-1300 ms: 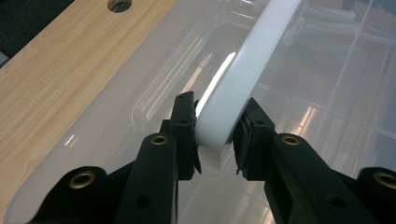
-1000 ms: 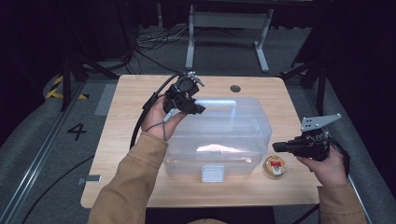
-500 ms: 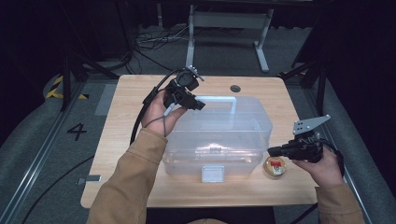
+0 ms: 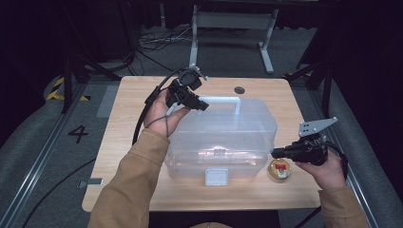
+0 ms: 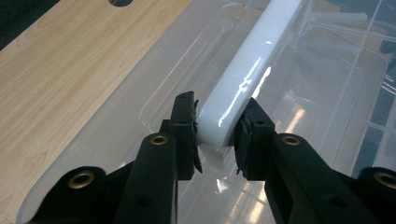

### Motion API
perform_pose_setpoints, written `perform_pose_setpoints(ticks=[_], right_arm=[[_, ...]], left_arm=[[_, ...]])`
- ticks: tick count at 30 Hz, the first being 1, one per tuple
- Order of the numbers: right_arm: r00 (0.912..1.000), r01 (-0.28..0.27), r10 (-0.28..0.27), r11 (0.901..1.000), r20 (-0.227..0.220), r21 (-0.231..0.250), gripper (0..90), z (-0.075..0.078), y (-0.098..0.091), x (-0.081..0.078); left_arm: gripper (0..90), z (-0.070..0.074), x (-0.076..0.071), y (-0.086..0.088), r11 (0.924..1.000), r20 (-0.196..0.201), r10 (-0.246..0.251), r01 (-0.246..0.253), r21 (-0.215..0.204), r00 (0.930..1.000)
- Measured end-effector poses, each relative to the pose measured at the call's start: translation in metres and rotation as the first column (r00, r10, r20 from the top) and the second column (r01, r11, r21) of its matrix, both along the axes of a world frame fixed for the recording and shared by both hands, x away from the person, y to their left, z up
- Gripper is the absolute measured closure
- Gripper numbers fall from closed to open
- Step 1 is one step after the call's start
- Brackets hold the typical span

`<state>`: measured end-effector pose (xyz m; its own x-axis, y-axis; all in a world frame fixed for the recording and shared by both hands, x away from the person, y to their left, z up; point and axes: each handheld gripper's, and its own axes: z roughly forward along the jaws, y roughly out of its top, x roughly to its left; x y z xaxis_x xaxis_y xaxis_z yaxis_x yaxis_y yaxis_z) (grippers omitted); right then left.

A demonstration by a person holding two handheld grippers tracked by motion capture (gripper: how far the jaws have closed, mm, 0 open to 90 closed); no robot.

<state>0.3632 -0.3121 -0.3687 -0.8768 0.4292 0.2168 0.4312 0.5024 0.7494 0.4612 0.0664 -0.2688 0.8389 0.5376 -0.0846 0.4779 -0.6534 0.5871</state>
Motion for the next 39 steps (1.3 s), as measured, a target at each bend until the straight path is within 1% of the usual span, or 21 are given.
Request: perform_pose_setpoints(ticks=[2,3,4,5,6,8,9,10,11,12,13,14,18,20,23,24,25,30,33,37,39], right_arm=[[1.0,0.003,-0.003,1.0,-0.001,0.004,90.0,0.0,-0.001,0.0],[1.0,0.004,-0.004,1.0,-0.001,0.004,90.0,0.0,-0.001,0.0],[1.0,0.008,-0.008,0.9999,-0.002,0.011,90.0,0.0,-0.001,0.0],[1.0,0.008,-0.008,0.9999,-0.002,0.011,90.0,0.0,-0.001,0.0],[1.0,0.009,-0.009,0.9998,-0.002,0.017,90.0,0.0,-0.001,0.0],[0.9999,0.016,-0.016,0.9995,0.003,0.027,90.0,0.001,-0.002,0.0],[0.9998,0.02,-0.021,0.9993,0.006,0.032,90.0,0.001,-0.002,0.0],[0.9998,0.02,-0.021,0.9993,0.006,0.032,90.0,0.001,-0.002,0.0],[0.9997,0.023,-0.023,0.9991,0.009,0.036,90.0,0.002,-0.002,0.0],[0.9996,0.026,-0.026,0.9989,0.014,0.039,90.0,0.002,-0.002,0.0],[0.9996,0.026,-0.026,0.9989,0.014,0.039,90.0,0.002,-0.002,0.0],[0.9994,0.029,-0.03,0.9985,0.017,0.047,90.0,0.003,-0.003,0.0],[0.9983,0.046,-0.049,0.9964,0.032,0.071,90.0,0.006,-0.004,0.001],[0.9976,0.053,-0.056,0.9955,0.039,0.079,90.0,0.007,-0.004,0.001],[0.9963,0.066,-0.071,0.993,0.048,0.098,90.0,0.01,-0.004,0.002],[0.9957,0.071,-0.077,0.9921,0.053,0.104,90.0,0.011,-0.004,0.002],[0.9949,0.078,-0.085,0.9906,0.055,0.112,90.0,0.012,-0.005,0.002],[0.9919,0.096,-0.107,0.9856,0.069,0.139,90.0,0.015,-0.005,0.004],[0.9893,0.11,-0.124,0.9816,0.078,0.156,90.0,0.019,-0.005,0.006],[0.9863,0.128,-0.143,0.9775,0.082,0.168,90.0,0.022,-0.005,0.008],[0.985,0.137,-0.153,0.9745,0.08,0.178,90.0,0.024,-0.005,0.01]], left_arm=[[70.8,0.001,0.0,0.001,1.0,0.0,0.002,-0.002,-0.006,1.0],[67.0,0.003,-0.002,0.002,0.9996,0.005,0.008,-0.008,-0.025,1.0],[60.3,0.003,-0.002,0.002,0.9996,0.005,0.008,-0.008,-0.025,1.0],[60.3,0.005,-0.004,0.003,0.9992,0.012,0.012,-0.012,-0.039,0.9999],[56.3,0.007,-0.006,0.004,0.9985,0.023,0.016,-0.015,-0.053,0.9996],[48.6,0.01,-0.009,0.005,0.9988,0.044,0.02,-0.018,-0.046,0.9988],[47.2,0.013,-0.012,0.007,0.9992,0.06,0.021,-0.018,-0.037,0.998],[47.3,0.013,-0.012,0.007,0.9992,0.06,0.021,-0.018,-0.037,0.998],[47.3,0.016,-0.016,0.009,0.999,0.073,0.028,-0.025,-0.036,0.9969],[47.2,0.02,-0.019,0.011,0.9988,0.086,0.03,-0.027,-0.04,0.9958],[47.5,0.02,-0.019,0.011,0.9988,0.086,0.03,-0.027,-0.04,0.9958],[47.5,0.025,-0.024,0.014,0.9982,0.104,0.037,-0.032,-0.05,0.9939],[50.6,0.036,-0.036,0.02,0.9973,0.131,0.041,-0.032,-0.066,0.9905],[54.6,0.042,-0.044,0.023,0.997,0.144,0.036,-0.026,-0.073,0.989],[60.2,0.047,-0.052,0.027,0.9967,0.146,0.026,-0.014,-0.08,0.989],[62.7,0.047,-0.052,0.027,0.9967,0.146,0.026,-0.014,-0.08,0.989],[65.8,0.049,-0.057,0.029,0.9961,0.139,0.019,-0.007,-0.088,0.9901],[73.9,0.05,-0.067,0.036,0.9941,0.121,0.007,0.006,-0.108,0.9926],[77.3,0.05,-0.075,0.04,0.9924,0.124,0.001,0.015,-0.122,0.9923],[79.0,0.047,-0.085,0.045,0.9886,0.126,-0.01,0.029,-0.148,0.992],[79.3,0.045,-0.09,0.046,0.9881,0.129,-0.015,0.034,-0.15,0.9916]])
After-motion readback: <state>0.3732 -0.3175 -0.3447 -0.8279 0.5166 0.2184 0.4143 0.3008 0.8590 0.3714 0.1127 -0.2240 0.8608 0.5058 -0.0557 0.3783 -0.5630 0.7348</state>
